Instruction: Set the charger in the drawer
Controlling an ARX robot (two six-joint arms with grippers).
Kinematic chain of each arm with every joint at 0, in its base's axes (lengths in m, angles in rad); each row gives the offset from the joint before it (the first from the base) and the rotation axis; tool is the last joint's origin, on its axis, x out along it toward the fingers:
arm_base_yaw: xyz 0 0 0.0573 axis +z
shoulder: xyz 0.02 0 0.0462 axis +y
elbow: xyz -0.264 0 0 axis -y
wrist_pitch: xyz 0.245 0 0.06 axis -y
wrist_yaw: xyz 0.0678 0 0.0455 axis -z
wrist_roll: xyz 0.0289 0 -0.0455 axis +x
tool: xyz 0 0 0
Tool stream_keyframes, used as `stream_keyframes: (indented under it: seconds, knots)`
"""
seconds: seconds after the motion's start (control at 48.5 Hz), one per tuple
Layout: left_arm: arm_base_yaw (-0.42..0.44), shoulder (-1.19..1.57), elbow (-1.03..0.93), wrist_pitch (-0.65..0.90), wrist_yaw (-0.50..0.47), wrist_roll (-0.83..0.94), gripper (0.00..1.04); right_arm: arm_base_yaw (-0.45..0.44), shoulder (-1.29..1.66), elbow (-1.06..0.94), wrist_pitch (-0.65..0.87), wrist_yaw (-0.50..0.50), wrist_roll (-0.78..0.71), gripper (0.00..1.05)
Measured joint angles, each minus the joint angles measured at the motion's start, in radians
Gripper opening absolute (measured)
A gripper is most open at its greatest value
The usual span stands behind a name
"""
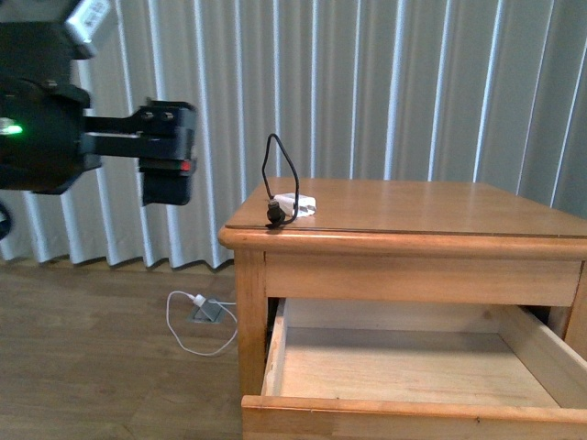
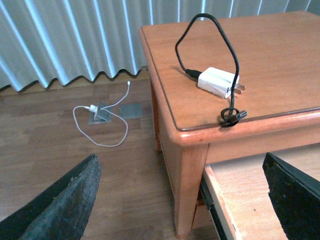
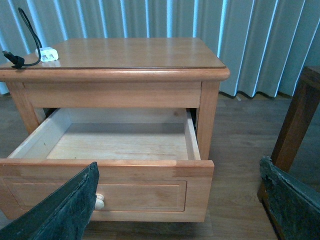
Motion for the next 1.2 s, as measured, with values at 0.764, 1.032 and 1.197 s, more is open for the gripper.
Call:
stream_keyframes:
  seconds: [0.764, 1.032, 1.197]
  knots:
    - [-0.082, 0.824, 1.04, -0.285, -0.078, -0.002, 0.99, 0.0, 0.0, 0.0, 0.0, 0.0, 0.0, 0.96]
    - [-0.104, 0.904, 1.133, -0.356, -0.107, -0.008, 0.99, 0.0, 0.0, 0.0, 0.0, 0.0, 0.0, 0.96]
    - [-0.104, 0.904, 1.135, -0.377, -0.105, -0.008, 0.99, 0.0, 0.0, 0.0, 0.0, 0.0, 0.0, 0.96]
